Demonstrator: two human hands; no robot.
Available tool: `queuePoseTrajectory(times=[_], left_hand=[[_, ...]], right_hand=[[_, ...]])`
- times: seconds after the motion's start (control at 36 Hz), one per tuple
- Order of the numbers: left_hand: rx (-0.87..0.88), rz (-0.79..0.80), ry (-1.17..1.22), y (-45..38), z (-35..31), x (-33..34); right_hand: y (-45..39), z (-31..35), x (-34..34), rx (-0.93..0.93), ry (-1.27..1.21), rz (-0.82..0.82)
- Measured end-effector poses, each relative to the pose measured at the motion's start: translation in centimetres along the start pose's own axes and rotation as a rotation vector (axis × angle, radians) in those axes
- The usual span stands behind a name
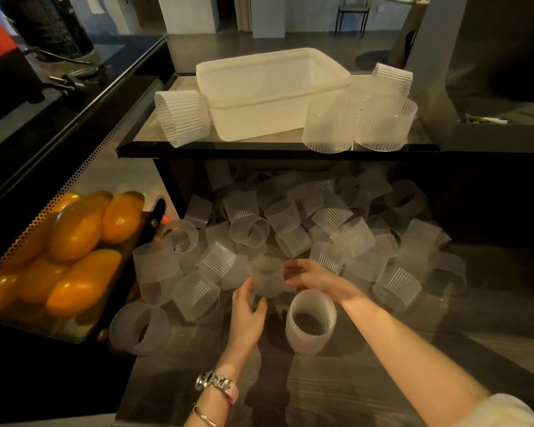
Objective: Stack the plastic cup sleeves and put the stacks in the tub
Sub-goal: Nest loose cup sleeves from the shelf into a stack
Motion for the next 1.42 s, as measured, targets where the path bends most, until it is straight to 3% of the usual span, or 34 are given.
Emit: queuePoseTrajectory(times=[0.31,0.61,0.94,1.25,1.42], left_hand=[[0.212,0.041,0.181,1.9,-4.9,0.9],[0.372,0.179,0.062,3.8,-8.3,1.3],[0.491,0.134,0.077,5.5,-11.5,0.7],[0.425,0.341,0.026,6.7,-10.0,0.3],[0.348,0.356,0.04,7.4,-8.0,0.5]], right_hand=[[4.1,0.6,-1.8,-0.155,-0.314,-0.203],[8.6,1.4,-2.3,-0.362,-0.202,-0.39],[12.1,2.0,-3.0,-0.519,-0.229,-0.418],[13.7,-0.6,-2.4,-0.468,-0.073,-0.402],[13.7,-2.1,-1.2,-0.428,-0.016,-0.396]])
Point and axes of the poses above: each hand's wrist, its own y-axis away from the middle knuckle, its own x-axis out of the palm, z = x × y, the point moved 2 cm from there along -y, towards the middle knuckle, and after that the axes turned 8 degrees about y, right-handed, at the moved point
